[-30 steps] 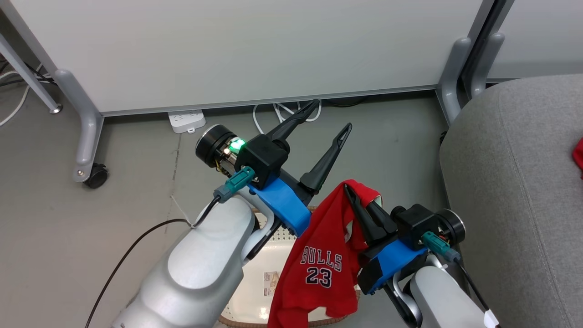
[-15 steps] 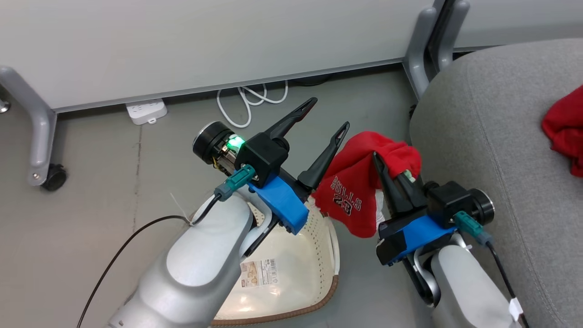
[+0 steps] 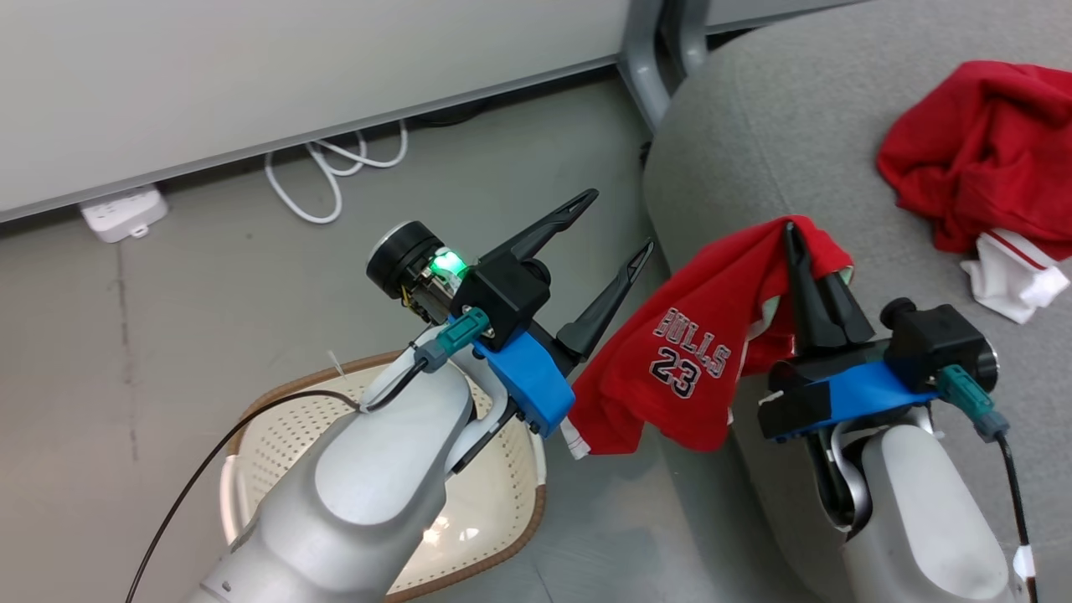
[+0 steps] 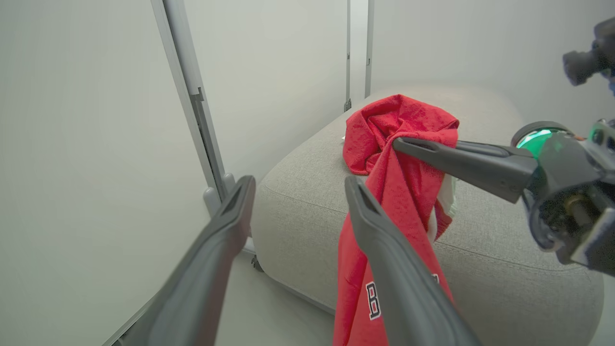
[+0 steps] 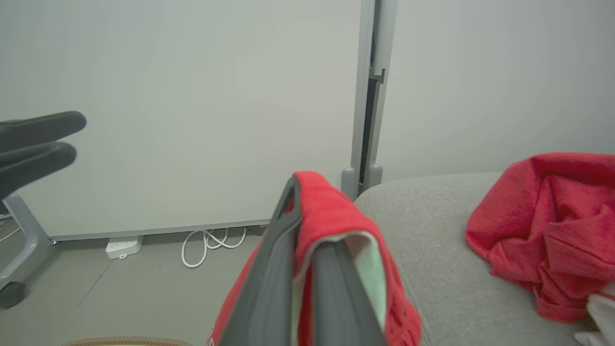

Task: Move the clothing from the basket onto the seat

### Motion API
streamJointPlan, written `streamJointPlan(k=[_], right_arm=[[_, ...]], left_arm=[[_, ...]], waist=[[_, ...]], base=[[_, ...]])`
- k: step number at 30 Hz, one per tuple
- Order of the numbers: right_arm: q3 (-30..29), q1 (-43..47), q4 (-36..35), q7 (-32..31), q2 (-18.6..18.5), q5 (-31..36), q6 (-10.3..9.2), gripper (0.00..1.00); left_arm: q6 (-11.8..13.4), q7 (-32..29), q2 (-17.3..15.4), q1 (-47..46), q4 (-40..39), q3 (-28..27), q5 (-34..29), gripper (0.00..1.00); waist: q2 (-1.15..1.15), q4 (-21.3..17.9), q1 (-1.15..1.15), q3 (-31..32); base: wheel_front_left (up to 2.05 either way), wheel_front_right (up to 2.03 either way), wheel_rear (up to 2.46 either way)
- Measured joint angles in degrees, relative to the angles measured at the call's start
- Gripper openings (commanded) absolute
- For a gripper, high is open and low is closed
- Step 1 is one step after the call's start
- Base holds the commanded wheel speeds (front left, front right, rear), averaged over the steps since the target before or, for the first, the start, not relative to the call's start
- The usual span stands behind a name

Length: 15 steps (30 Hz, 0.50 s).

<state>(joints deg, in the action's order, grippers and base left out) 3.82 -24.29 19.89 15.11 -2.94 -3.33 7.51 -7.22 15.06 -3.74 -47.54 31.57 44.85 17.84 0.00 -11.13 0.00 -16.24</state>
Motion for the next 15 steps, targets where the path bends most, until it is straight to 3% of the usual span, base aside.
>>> streamJointPlan(k=[15], right_arm=[[-5.91,3.32,-3.69,0.00,0.02,-2.08,0.01,0.00]], left_arm=[[-0.08,0.00,-0.05,-1.13,1.38,3.89,0.78,1.00]], waist=[[0.00,-9.49,0.00,-3.47]], base=[[0.00,0.00,0.00]])
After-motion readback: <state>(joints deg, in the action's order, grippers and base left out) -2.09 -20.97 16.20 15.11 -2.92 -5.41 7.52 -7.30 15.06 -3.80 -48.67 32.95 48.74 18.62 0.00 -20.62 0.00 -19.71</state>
